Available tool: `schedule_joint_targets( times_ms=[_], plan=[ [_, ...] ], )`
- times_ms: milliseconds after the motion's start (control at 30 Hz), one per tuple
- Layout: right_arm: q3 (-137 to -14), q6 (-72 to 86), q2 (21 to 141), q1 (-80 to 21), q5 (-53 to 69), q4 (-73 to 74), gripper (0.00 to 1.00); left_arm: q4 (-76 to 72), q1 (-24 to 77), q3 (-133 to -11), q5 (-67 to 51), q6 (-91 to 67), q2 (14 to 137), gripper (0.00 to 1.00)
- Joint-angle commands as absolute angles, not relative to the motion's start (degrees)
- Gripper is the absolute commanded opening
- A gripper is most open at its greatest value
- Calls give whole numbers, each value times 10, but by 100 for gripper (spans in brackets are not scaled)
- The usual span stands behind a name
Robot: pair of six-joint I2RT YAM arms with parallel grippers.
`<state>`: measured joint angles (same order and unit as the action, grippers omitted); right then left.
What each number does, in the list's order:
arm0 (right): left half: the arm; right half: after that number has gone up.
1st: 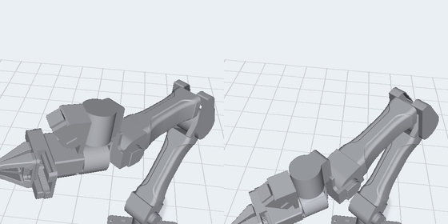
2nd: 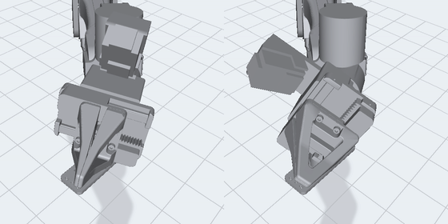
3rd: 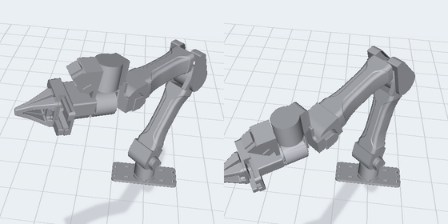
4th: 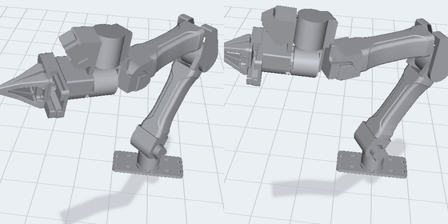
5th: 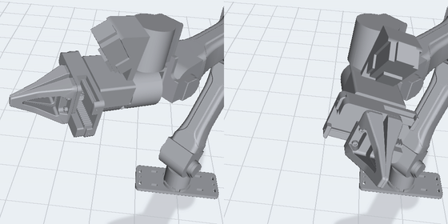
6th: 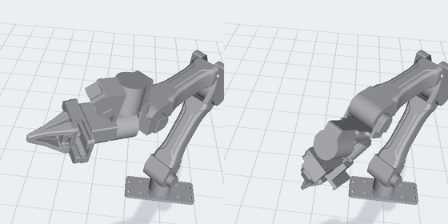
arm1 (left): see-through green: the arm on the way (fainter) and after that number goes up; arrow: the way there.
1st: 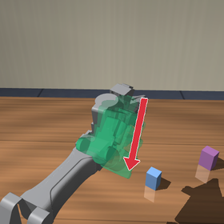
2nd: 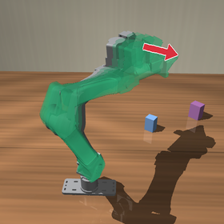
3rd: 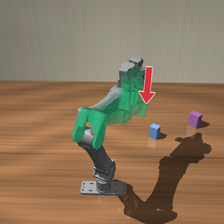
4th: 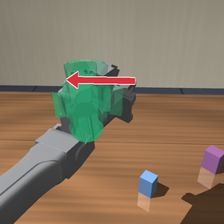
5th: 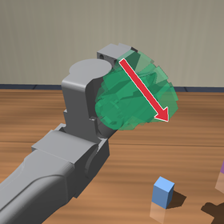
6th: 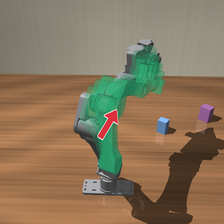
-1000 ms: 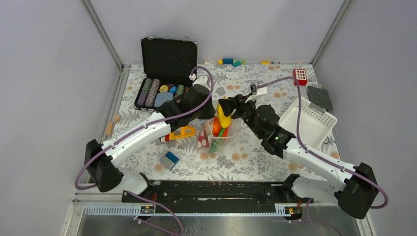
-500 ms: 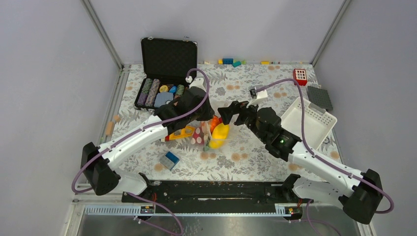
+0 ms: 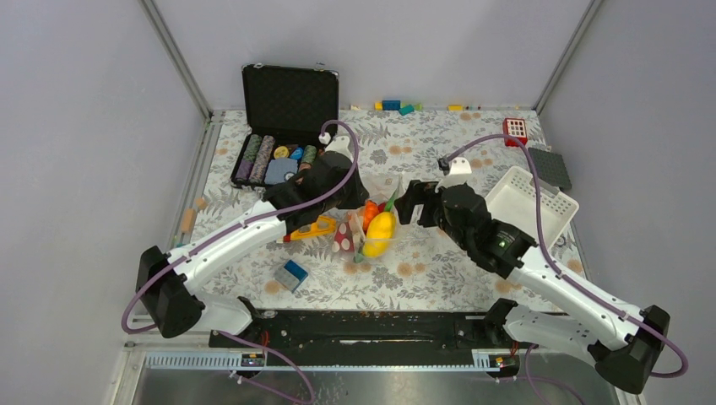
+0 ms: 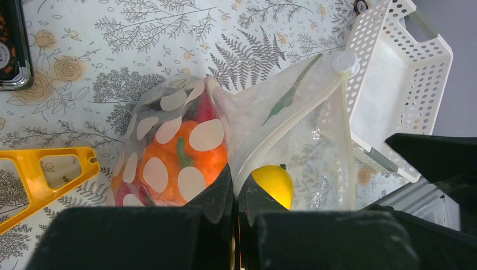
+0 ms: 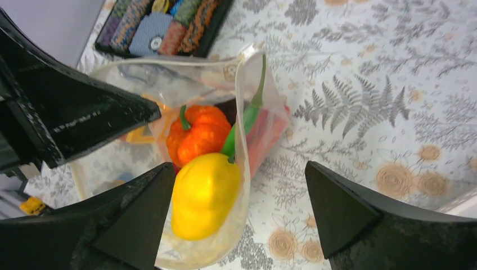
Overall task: Place the food in the zip-top bag and seal the zipper
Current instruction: Place the fake fruit in the zipper food storage bag, then adjust the zipper food storage bag at the center of the board.
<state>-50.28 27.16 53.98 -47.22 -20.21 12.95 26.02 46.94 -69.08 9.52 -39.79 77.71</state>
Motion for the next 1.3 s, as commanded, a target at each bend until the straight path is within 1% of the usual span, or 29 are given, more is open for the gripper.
schedule_joint_targets(
  times_ms=[0,33,100,167,200,267,300,400,433,567,633,700,800,867,933,1000,1133,1167,1200,1233,1267],
  plan=[
    [-493,301,552,-476,-163,140,90,203,466,-695,68,-378,754,0],
    [-496,300,559,-477,-159,135,88,203,466,-694,68,-378,753,0],
    [-497,295,576,-477,-157,110,74,202,465,-692,67,-377,751,0],
    [-506,299,601,-477,-172,85,55,199,466,-688,69,-376,749,0],
    [-513,298,614,-477,-179,84,49,199,465,-686,71,-376,747,0],
    [-539,304,642,-477,-209,99,44,201,464,-683,77,-376,742,0],
    [-547,300,654,-477,-219,103,39,200,463,-680,80,-377,738,0],
    [-564,283,673,-477,-219,89,4,202,462,-675,85,-380,728,0],
    [-572,268,676,-476,-212,80,0,209,462,-676,81,-382,725,0],
    [-631,171,699,-476,-171,70,0,187,464,-653,14,-393,692,1],
    [-655,128,707,-474,-147,71,0,155,465,-625,-35,-392,670,11],
    [-681,109,712,-464,-123,90,0,122,470,-602,-71,-380,650,18],
    [-712,89,719,-431,1,118,0,48,483,-558,-128,-366,628,29],
    [-734,54,724,-414,79,144,0,-4,492,-530,-149,-381,628,32],
    [-739,7,730,-408,110,174,0,-55,500,-512,-189,-386,642,35],
    [-733,-26,737,-401,132,198,0,-68,507,-516,-202,-392,667,35],
    [-721,-39,746,-378,180,209,0,-105,524,-526,-195,-411,720,31],
    [-719,-42,745,-375,185,210,0,-106,527,-532,-196,-414,728,31],
    [-717,-46,744,-373,186,215,0,-106,529,-541,-199,-412,735,32],
    [-717,-54,743,-371,188,223,0,-103,533,-546,-201,-408,738,40],
    [-716,-62,741,-370,192,229,0,-95,535,-551,-203,-400,739,51]
  ],
)
